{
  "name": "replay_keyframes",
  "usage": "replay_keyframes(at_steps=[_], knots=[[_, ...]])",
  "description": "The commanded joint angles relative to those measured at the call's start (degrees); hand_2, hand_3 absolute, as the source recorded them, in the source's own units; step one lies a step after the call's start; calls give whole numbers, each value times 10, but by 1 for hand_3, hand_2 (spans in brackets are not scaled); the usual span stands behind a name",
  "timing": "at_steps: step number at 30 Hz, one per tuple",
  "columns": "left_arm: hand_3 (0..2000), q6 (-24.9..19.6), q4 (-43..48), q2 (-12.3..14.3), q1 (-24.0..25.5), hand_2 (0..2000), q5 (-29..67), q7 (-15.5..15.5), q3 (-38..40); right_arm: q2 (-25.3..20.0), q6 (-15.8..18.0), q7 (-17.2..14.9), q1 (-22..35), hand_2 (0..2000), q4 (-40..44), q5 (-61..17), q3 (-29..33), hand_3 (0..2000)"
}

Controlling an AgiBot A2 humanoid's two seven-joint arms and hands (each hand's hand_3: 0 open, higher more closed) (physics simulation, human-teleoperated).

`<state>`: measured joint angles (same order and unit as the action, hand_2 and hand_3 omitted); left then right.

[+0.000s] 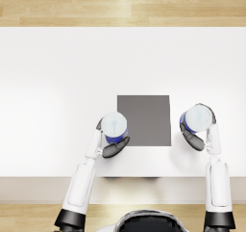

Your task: Pick up the blue can on the left and place it in the middle, then pick up the blue can on the right and place it on top of the can in the middle

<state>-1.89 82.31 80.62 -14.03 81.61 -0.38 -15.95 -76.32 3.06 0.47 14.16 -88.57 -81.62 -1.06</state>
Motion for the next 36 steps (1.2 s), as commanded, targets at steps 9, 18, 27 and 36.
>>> replay_keyframes(at_steps=[9,18,27,36], knots=[[1520,0,-268,48,-233,2000,-25,3,-197,-22,36,0,54,2000,-80,0,-37,1520],[1520,5,-343,84,-215,2000,-86,2,-170,-36,41,0,70,2000,-70,0,-57,1520],[0,7,-292,79,-182,0,-90,4,-146,-58,41,0,108,2000,-84,0,-86,1520],[0,14,-107,30,-61,0,-90,4,-67,-116,31,1,175,2000,-36,0,-191,1520]])
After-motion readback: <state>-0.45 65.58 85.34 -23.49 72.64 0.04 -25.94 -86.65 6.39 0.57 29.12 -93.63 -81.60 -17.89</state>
